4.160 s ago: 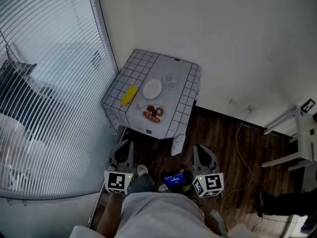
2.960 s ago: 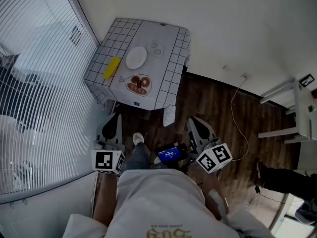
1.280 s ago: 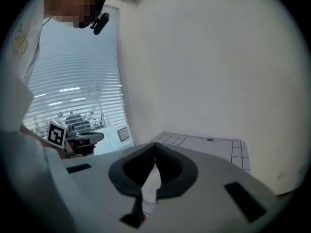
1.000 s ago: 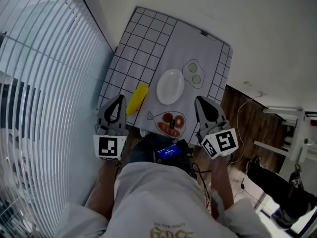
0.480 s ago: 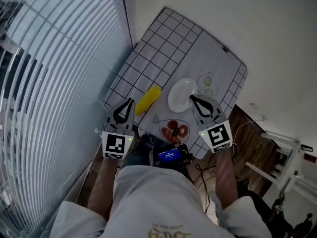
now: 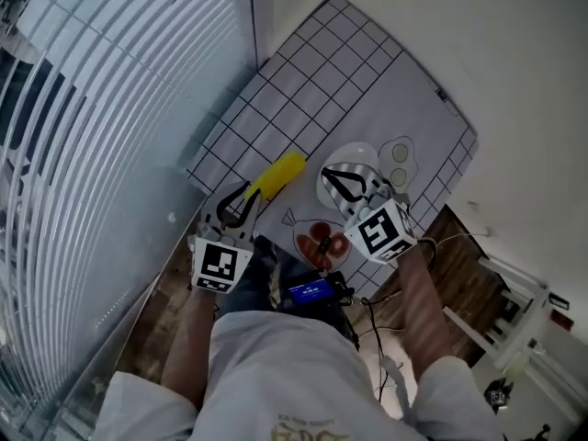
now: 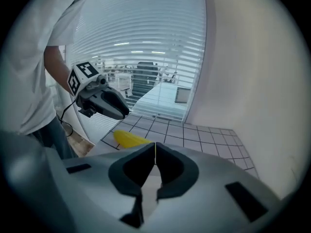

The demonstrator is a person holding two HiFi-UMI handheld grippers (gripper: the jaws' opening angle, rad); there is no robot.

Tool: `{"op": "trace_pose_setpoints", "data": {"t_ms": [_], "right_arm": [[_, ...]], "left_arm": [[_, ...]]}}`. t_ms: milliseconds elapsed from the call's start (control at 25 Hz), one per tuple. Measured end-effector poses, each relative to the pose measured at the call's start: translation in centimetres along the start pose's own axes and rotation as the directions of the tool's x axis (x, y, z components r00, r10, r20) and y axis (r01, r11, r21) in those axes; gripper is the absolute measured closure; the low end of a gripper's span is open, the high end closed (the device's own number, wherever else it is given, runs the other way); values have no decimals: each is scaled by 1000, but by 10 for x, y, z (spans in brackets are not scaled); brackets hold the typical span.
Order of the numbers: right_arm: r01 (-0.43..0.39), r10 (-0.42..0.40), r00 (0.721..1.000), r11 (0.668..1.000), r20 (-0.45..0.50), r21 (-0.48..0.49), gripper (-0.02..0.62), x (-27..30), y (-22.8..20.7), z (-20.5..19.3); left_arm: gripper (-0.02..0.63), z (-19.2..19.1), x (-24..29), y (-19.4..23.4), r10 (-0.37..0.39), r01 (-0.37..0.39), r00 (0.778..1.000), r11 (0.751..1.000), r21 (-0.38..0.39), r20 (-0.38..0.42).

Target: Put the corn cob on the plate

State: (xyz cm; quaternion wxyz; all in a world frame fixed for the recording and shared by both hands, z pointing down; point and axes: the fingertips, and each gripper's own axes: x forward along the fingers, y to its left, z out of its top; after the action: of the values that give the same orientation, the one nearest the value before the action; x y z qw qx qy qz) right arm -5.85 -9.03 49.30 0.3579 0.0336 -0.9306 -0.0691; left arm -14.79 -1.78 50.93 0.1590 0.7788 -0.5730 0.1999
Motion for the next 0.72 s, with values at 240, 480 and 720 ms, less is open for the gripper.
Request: {"op": "trace_pose_setpoints", "data": {"t_ms": [240, 480, 720], "right_arm": [[-96, 93, 995, 991, -37, -95, 587, 27, 4, -9], [-218, 208, 975, 967, -82, -131, 464, 51, 11, -15], [-363, 316, 926, 895, -205, -258, 336, 68, 23, -25]], "left_arm": [[520, -24, 8, -1, 14, -14, 999, 1000, -5, -53], [458, -31, 18, -2, -33, 29, 998, 997, -74, -48], [391, -51, 28, -18, -91, 86, 987, 995, -46, -132]]}}
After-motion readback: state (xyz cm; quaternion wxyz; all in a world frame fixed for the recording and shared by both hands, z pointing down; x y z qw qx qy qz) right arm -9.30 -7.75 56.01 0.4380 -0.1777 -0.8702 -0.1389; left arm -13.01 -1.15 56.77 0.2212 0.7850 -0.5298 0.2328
